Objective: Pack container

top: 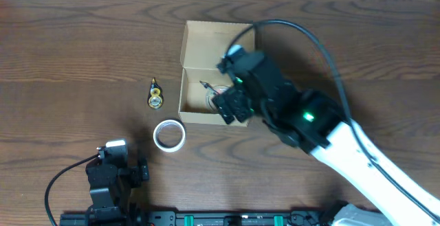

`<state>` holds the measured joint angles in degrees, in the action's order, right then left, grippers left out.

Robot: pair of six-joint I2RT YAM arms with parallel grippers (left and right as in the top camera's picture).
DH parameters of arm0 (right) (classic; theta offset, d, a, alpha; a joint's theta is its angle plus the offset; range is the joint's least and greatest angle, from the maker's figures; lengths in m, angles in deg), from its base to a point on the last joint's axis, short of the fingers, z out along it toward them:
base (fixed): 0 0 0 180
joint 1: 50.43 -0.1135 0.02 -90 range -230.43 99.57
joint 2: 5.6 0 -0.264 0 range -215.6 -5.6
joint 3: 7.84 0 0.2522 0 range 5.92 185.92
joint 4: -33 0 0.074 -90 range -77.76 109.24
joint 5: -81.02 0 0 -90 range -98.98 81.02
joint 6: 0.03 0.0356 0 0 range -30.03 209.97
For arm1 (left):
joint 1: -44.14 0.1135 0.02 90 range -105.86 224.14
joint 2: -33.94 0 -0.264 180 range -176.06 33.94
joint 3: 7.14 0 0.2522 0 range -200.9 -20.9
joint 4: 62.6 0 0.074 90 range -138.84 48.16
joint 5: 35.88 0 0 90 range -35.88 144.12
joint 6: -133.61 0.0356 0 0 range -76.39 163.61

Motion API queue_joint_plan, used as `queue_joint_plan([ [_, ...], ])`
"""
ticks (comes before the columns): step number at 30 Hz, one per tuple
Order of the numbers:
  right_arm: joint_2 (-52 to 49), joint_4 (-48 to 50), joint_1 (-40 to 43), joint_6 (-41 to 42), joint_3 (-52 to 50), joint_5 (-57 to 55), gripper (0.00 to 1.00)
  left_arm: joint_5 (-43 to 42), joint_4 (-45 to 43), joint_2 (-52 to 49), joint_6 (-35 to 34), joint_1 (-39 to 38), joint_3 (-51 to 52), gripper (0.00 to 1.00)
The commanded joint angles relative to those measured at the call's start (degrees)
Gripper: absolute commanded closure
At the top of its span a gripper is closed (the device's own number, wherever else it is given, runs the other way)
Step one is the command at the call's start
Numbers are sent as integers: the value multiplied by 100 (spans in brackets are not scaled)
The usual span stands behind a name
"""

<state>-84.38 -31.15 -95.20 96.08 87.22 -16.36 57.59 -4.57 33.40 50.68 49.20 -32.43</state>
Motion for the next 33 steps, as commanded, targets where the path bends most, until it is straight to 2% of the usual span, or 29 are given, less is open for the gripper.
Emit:
queue_joint_plan([
  [1,387,-398,-31,203,114,-31,1,118,155,33,-109,-22,131,5],
  [9,1088,-1604,-31,522,109,-728,1,118,155,33,-109,-22,131,5],
  [14,1342,-1899,-26,389,109,-743,1,118,155,33,-109,-22,131,5],
  [20,1377,-2920,-26,415,68,-748,1,118,155,33,-109,-22,131,5],
  [24,1731,-2909,-26,638,-387,-793,1,118,155,33,-109,-22,131,5],
  [33,3687,-1464,17,649,-2920,-918,1,118,155,33,-109,-22,131,5],
])
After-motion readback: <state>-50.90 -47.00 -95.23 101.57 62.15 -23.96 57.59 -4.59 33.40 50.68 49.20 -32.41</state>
